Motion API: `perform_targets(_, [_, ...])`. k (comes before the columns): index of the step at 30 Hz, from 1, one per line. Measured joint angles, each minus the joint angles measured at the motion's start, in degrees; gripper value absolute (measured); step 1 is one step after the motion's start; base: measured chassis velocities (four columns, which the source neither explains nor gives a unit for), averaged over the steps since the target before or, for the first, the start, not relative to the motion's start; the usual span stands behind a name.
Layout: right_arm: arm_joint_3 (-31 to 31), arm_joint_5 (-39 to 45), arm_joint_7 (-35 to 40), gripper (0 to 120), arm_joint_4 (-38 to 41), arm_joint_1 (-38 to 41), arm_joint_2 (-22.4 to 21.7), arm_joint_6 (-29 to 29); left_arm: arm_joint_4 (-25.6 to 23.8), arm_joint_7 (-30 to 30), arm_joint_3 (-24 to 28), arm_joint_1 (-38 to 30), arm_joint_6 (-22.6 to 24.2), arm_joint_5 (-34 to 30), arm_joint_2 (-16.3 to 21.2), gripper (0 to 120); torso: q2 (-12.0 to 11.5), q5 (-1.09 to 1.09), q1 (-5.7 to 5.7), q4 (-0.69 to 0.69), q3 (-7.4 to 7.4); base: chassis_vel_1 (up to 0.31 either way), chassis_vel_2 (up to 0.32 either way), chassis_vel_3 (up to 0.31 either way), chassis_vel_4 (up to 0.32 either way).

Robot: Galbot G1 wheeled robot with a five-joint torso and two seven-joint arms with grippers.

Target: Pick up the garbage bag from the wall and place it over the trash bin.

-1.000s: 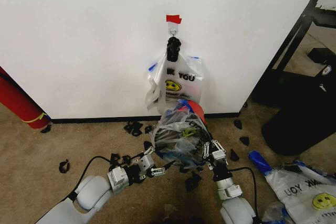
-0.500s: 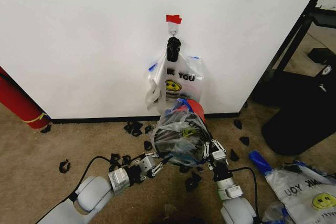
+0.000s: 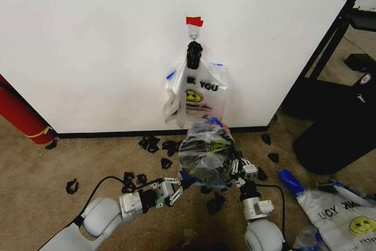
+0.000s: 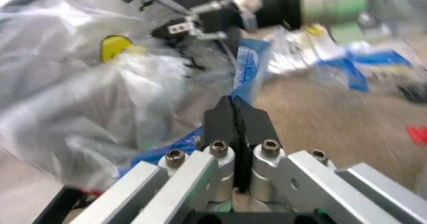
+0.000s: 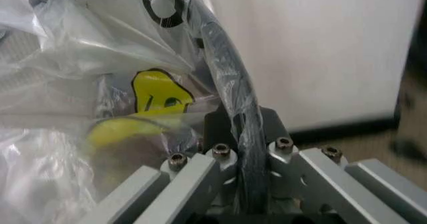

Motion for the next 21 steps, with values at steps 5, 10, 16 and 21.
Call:
perform_targets(5, [-1.00, 13.39, 2.27, 0, 4.92, -0.61, -1.00, -4.89, 3.97, 1.91, -0.20, -1.21, -2.14, 3.64, -0.77, 0, 0.00, -0.01, 0.00, -0.01, 0.00, 0.000, 0.000, 0.000, 0.000])
perform_targets(10, [-1.36, 22.51, 3.95, 0, 9.09, -1.47, -1.81, -8.03, 7.45, 1.93, -0.27, -2.21, -3.00, 6.92, -1.60, 0, 0.00, -0.01, 0.00, 0.00, 0.00, 0.000, 0.000, 0.000, 0.000])
perform_targets(16, [0.05, 31.49, 4.97, 0, 13.50, -3.43, -3.93, -14.37, 11.43, -1.43, -1.69, -4.16, -3.45, 11.52, -1.82, 0, 0.00, -0.01, 0.00, -0.01, 0.00, 0.000, 0.000, 0.000, 0.000])
perform_targets(21, [0.76, 32.49, 5.09, 0, 14.29, -3.83, -4.64, -17.46, 12.74, -2.48, -2.15, -4.84, -3.40, 12.67, -1.74, 0, 0.00, 0.00, 0.00, 0.00, 0.00, 0.000, 0.000, 0.000, 0.000])
